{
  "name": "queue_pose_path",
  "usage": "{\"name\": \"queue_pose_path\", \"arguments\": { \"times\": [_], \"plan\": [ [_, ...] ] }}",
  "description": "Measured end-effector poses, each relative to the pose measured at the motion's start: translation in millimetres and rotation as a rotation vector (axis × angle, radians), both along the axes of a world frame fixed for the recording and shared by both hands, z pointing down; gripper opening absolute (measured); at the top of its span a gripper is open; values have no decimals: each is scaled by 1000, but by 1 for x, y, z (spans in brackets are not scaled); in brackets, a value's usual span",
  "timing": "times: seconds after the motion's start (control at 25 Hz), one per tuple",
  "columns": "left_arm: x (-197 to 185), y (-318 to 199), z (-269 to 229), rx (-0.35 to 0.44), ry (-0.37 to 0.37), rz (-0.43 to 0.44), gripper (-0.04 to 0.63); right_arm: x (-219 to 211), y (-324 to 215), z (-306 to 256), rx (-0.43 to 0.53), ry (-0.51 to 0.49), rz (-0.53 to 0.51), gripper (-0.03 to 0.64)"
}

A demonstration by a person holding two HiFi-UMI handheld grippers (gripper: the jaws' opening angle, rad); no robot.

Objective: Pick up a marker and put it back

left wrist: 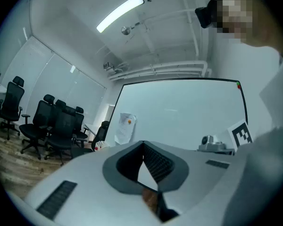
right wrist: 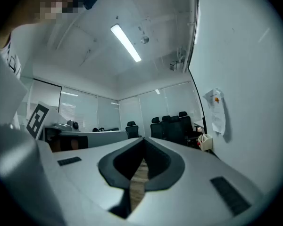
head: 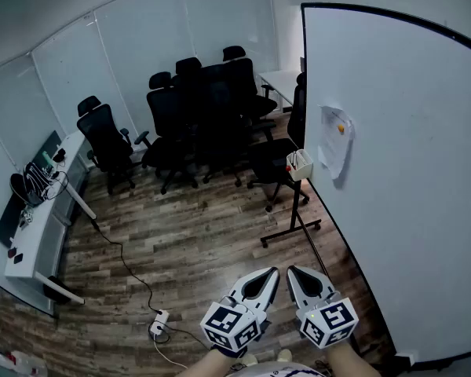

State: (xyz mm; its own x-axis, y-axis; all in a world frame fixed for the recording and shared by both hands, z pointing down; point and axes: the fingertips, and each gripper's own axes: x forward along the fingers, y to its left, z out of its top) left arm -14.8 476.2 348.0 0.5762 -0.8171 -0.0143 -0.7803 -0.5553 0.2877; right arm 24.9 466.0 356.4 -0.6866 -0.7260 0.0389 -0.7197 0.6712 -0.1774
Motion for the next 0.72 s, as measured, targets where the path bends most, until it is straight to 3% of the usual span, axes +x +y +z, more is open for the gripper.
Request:
{"name": "queue_pose_path", "arguments": {
  "times": [0.72],
  "plan": [
    [15, -14, 2, 13, -51, -26, 11, 21, -16, -9, 31, -38, 8, 11]
  ]
}}
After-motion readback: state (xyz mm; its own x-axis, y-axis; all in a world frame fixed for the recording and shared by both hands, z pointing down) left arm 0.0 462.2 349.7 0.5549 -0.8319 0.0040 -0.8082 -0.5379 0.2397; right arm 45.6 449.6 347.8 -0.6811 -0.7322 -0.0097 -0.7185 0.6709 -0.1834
